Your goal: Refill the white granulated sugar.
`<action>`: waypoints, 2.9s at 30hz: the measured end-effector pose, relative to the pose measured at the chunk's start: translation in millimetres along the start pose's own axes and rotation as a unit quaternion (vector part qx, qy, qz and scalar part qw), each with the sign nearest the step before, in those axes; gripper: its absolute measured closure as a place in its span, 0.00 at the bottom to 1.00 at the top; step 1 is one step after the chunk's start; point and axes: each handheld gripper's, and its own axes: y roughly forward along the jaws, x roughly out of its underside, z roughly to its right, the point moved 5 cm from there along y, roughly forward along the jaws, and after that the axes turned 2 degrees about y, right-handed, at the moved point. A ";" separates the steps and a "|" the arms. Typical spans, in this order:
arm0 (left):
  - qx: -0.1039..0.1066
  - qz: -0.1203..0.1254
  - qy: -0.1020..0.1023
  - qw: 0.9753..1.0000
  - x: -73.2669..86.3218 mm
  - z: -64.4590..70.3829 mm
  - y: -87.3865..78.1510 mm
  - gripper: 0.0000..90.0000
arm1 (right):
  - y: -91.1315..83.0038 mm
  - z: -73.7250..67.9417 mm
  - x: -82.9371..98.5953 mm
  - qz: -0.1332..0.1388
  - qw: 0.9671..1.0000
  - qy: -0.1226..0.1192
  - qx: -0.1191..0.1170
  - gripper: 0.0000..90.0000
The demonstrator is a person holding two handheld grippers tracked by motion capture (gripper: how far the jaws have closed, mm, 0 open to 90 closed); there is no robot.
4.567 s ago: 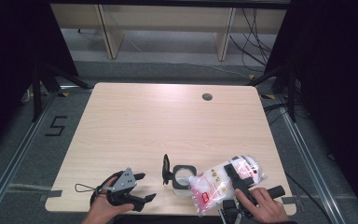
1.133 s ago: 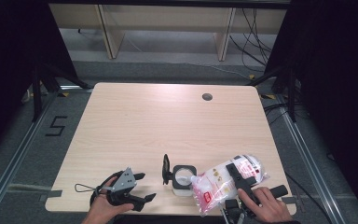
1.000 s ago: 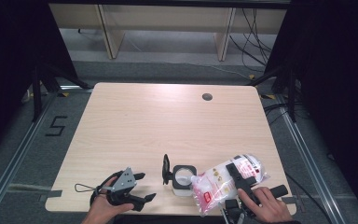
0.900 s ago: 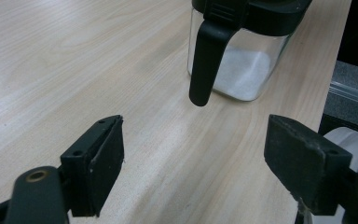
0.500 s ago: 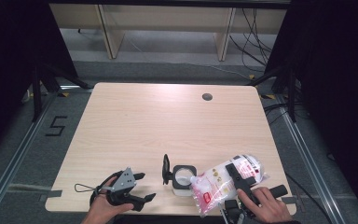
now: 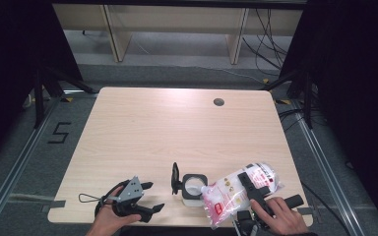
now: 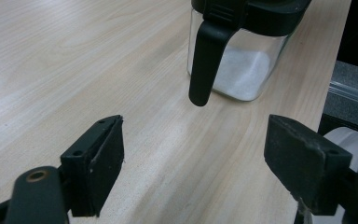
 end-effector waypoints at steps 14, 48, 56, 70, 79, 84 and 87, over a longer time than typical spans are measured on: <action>0.000 -0.001 0.001 1.000 0.1 -0.1 -0.1 0.22 | -0.5 0.4 1.3 -0.010 1.000 -0.007 -0.003 0.46; -0.002 0.009 -0.008 1.000 -0.8 0.8 -0.2 0.22 | -0.2 1.1 1.6 0.015 1.000 0.018 -0.002 0.46; -0.004 0.005 -0.005 1.000 -0.1 0.3 -0.4 0.22 | -0.8 -0.8 2.9 0.006 1.000 0.024 -0.006 0.46; 0.001 0.008 -0.008 1.000 -0.7 0.7 -0.6 0.22 | -1.4 -0.4 3.9 0.003 1.000 0.018 -0.009 0.46; 0.001 0.007 -0.009 1.000 -0.7 0.6 -0.7 0.22 | -0.2 0.5 4.9 0.007 1.000 0.011 -0.005 0.46; 0.000 0.007 -0.008 1.000 -0.7 0.6 -0.6 0.22 | -0.2 0.8 4.6 0.008 1.000 0.008 -0.004 0.46; -0.001 0.008 -0.009 1.000 -0.6 0.8 -0.8 0.22 | -0.5 1.0 4.1 0.009 1.000 0.012 -0.002 0.46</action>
